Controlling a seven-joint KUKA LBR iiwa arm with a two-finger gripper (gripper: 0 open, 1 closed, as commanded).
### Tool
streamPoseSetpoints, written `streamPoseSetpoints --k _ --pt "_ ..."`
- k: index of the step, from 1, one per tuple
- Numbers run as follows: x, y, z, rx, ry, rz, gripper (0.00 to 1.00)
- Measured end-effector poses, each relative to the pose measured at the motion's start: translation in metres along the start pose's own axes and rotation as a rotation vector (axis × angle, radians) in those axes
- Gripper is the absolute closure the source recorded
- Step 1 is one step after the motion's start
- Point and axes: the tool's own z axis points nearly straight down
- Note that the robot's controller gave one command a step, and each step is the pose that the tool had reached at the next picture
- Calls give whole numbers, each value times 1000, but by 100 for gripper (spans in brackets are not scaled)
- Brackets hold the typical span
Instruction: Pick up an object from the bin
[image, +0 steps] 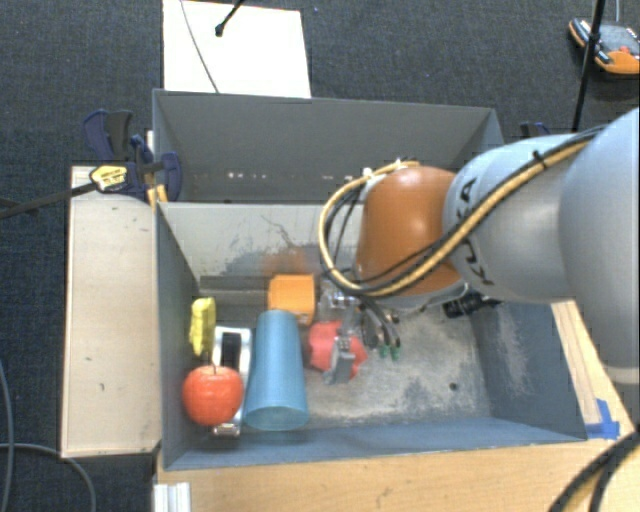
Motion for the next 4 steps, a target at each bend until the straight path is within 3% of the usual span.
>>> streamPoseSetpoints --k 1,2,3,4 --pt "-14 -12 20 2 2 -15 0" --pt "4 -14 42 1 1 81 0" --pt "4 -10 59 1 1 198 100" --pt "4 -10 59 1 1 198 100"
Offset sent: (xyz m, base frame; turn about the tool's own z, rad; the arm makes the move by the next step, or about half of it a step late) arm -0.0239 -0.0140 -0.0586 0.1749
